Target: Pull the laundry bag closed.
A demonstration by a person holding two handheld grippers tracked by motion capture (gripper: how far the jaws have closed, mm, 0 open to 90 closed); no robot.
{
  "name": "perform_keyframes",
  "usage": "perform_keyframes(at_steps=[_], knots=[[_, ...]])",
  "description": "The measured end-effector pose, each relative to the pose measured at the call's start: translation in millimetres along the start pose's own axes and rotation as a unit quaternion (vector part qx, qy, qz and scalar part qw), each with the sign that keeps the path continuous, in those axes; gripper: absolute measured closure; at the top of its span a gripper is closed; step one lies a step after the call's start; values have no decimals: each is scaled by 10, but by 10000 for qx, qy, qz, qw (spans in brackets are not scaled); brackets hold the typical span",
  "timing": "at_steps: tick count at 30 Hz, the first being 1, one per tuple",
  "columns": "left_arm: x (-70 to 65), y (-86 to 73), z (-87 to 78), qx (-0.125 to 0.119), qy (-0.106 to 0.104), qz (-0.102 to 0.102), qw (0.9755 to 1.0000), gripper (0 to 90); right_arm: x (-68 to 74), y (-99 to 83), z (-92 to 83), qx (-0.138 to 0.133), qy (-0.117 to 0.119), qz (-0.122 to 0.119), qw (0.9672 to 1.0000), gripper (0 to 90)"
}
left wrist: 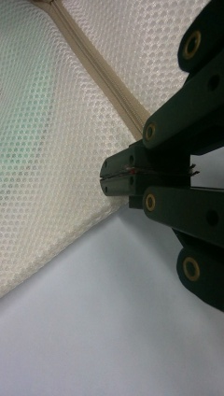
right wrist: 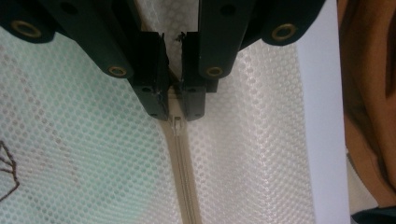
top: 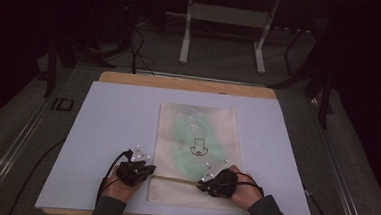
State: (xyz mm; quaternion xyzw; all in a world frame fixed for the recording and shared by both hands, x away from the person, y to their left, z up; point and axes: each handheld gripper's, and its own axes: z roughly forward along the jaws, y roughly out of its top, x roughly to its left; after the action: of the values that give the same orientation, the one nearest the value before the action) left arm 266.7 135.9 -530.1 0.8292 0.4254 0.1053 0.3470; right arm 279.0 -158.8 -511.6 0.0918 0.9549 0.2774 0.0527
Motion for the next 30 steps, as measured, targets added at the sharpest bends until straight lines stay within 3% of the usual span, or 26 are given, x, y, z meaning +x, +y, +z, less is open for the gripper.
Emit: perform_keyframes(at_steps=[6,30], knots=[[-1,0,0,-3,-1,-5,10000,895,-13,-69,-56,-46,-16,132,9999,824],[-1,0,-1,-2,4,3,10000,895,-38,-203,-178,-66,-111,231,9997,824]])
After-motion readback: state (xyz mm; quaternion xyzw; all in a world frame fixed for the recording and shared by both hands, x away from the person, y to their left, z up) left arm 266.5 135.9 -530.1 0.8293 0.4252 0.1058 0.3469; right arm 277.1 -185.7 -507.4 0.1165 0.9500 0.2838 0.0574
